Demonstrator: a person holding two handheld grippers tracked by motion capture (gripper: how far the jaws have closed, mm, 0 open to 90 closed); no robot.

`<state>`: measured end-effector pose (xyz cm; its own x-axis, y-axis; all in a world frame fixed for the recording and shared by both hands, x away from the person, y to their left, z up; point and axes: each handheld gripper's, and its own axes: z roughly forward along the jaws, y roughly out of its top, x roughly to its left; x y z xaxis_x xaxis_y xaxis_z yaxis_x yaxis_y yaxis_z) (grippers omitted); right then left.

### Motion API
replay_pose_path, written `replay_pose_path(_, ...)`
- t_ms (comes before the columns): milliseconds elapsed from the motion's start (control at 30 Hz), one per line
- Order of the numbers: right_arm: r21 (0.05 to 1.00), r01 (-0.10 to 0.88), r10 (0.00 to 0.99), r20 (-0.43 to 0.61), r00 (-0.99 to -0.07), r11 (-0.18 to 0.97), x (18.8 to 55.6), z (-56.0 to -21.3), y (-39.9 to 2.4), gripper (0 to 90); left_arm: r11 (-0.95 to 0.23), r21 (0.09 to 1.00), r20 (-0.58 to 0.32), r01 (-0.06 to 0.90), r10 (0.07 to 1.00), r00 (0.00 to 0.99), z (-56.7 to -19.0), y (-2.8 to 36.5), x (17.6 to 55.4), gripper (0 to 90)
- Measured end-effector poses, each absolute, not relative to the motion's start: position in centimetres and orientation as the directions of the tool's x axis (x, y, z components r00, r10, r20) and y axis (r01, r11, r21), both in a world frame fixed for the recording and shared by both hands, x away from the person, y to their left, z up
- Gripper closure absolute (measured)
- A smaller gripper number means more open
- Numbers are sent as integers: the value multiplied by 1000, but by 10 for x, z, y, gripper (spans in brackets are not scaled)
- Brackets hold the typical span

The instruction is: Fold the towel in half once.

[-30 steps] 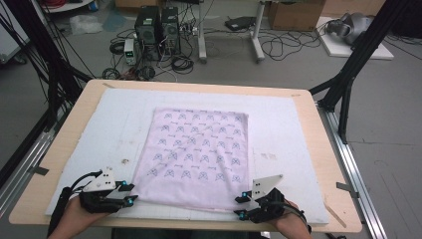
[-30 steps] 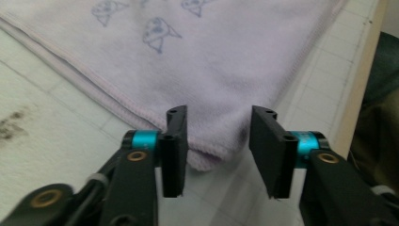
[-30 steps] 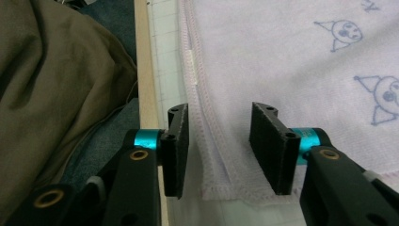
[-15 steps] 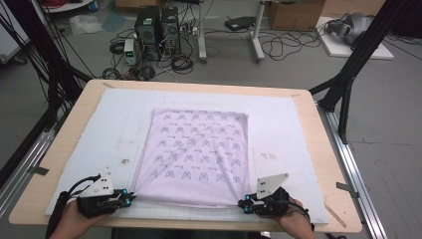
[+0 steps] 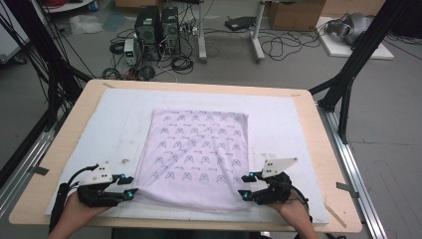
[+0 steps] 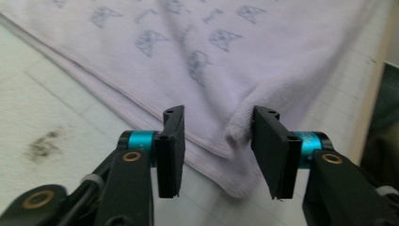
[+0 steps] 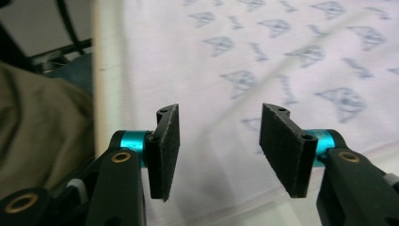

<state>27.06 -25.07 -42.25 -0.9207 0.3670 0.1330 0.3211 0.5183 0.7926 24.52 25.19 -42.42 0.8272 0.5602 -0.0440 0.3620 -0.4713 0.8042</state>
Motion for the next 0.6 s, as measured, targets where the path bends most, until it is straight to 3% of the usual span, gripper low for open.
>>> replay_pose_path(267,792,348,441,112,-891,502,295,-425,-253,396,-416,836,-62,359,577,814,-418,250,260,492)
replay_pose_path(600,802,350,460,106,-881,485,303,-420,-254,363,-400,836,-56,376,620,783,-418,269,254,476)
